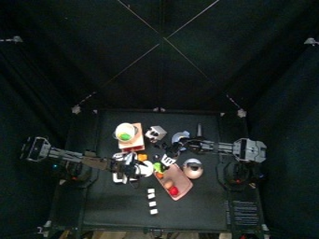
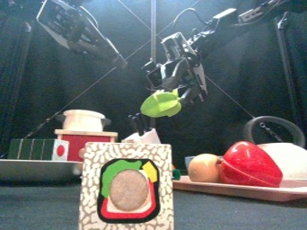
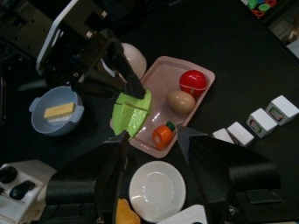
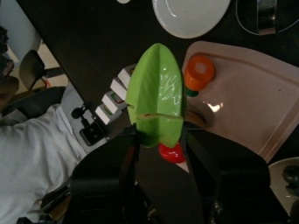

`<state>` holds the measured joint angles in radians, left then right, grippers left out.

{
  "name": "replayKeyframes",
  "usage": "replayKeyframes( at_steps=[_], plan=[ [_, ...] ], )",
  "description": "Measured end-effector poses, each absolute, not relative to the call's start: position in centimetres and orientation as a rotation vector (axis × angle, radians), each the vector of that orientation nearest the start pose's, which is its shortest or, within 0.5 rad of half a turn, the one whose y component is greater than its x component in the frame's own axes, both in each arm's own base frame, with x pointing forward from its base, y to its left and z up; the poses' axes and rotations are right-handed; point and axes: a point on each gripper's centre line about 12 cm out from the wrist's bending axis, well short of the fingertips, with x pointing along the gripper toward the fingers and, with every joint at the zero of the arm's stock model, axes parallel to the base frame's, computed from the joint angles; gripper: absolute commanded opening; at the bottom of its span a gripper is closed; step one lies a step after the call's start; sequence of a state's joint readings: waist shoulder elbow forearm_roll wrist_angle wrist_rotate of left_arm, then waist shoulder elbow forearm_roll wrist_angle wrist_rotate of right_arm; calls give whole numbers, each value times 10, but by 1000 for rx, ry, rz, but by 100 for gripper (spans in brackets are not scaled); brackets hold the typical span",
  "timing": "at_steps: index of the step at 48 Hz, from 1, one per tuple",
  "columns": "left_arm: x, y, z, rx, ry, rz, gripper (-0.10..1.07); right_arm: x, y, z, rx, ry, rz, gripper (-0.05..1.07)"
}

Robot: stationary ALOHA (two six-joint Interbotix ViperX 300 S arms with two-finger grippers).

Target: Put starfruit on plate

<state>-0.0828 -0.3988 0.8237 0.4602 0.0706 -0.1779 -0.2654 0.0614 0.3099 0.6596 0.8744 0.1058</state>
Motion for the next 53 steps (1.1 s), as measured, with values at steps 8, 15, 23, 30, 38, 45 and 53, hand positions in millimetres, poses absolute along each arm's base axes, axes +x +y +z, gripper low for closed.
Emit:
replayKeyframes(
  at_steps=[8, 15, 23, 30, 38, 45, 53],
  plan=[
    [306, -23, 238, 257, 486, -120, 85, 399, -42, 229, 882, 959, -134, 64],
    [297, -22, 238, 246, 458, -122, 85, 390, -28, 234, 835, 799, -161, 64],
    [287, -20, 242, 240, 405, -125, 84, 379, -12, 235, 799, 680, -165, 64],
    [283, -13, 241, 230, 380, -105, 84, 370, 3, 231, 775, 620, -155, 64],
    [278, -6, 232, 224, 392, -89, 84, 364, 22, 224, 810, 569, -153, 64],
    [275, -5, 229, 223, 395, -87, 84, 357, 29, 214, 921, 565, -189, 64],
    [273, -5, 229, 218, 394, -87, 84, 355, 29, 210, 1038, 549, -234, 64]
  ],
)
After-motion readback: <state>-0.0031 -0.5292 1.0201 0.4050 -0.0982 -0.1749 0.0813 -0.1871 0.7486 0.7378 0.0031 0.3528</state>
